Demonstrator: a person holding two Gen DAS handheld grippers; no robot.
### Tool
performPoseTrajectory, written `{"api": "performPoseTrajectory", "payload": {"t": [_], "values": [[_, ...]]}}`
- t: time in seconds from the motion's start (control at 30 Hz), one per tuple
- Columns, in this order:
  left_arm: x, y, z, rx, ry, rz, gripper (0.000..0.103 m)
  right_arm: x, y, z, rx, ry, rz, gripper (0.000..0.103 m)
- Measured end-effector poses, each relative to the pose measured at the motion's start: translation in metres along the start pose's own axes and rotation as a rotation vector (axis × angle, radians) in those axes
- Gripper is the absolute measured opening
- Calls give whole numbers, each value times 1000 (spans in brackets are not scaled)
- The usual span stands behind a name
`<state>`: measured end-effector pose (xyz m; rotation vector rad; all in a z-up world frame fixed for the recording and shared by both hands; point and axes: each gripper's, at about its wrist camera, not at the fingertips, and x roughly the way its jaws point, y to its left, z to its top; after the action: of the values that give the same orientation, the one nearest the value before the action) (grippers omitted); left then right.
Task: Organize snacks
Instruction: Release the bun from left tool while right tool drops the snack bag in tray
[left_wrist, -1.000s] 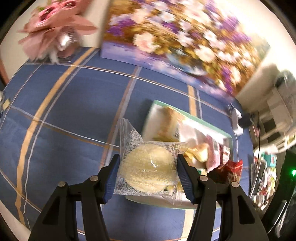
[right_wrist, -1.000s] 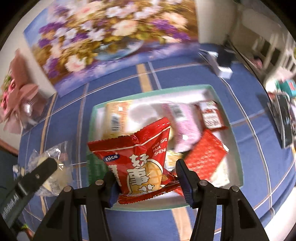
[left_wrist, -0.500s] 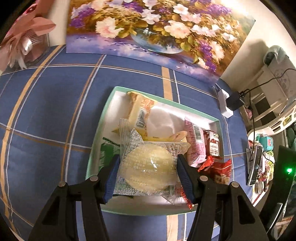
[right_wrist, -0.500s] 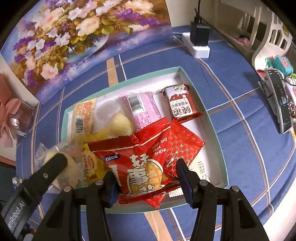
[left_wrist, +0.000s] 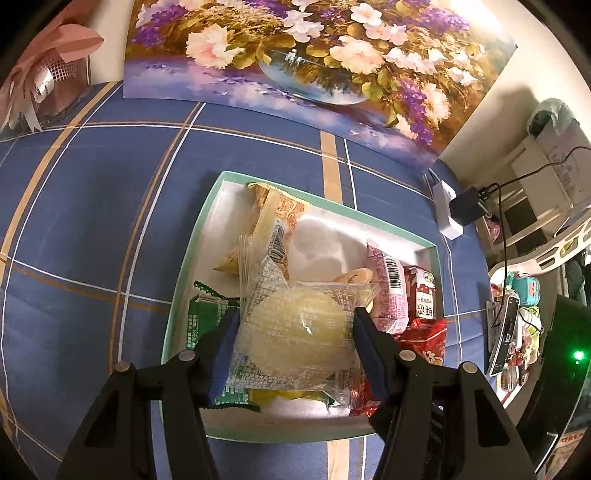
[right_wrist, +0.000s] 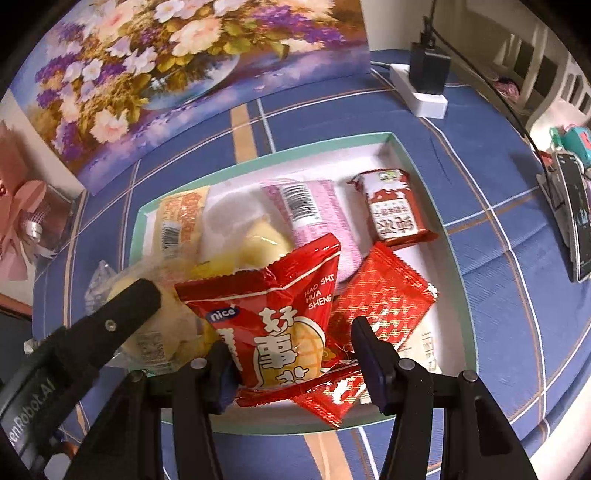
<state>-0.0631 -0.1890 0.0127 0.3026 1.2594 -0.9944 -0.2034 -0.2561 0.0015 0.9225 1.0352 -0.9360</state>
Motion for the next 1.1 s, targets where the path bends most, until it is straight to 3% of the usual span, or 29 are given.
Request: {"api": "performPoseTrajectory", "payload": {"t": [0.4, 0.67, 0.87, 0.97, 1.1], "values": [[-1, 6, 3, -30, 4, -19, 63, 2, 15, 2, -52, 0, 6, 59], [-17, 10, 6, -43, -30, -40, 67, 4, 15, 4, -63, 5, 12, 69], [-38, 23, 5, -49, -109, 88, 86, -3, 16, 1, -70, -31, 22, 86], [-50, 34, -1, -34, -172, 175, 95, -8, 14, -4, -65, -55, 27, 102], [-62, 43, -8, -10, -210, 275, 100, -13, 13, -10, -56, -69, 44, 103]]}}
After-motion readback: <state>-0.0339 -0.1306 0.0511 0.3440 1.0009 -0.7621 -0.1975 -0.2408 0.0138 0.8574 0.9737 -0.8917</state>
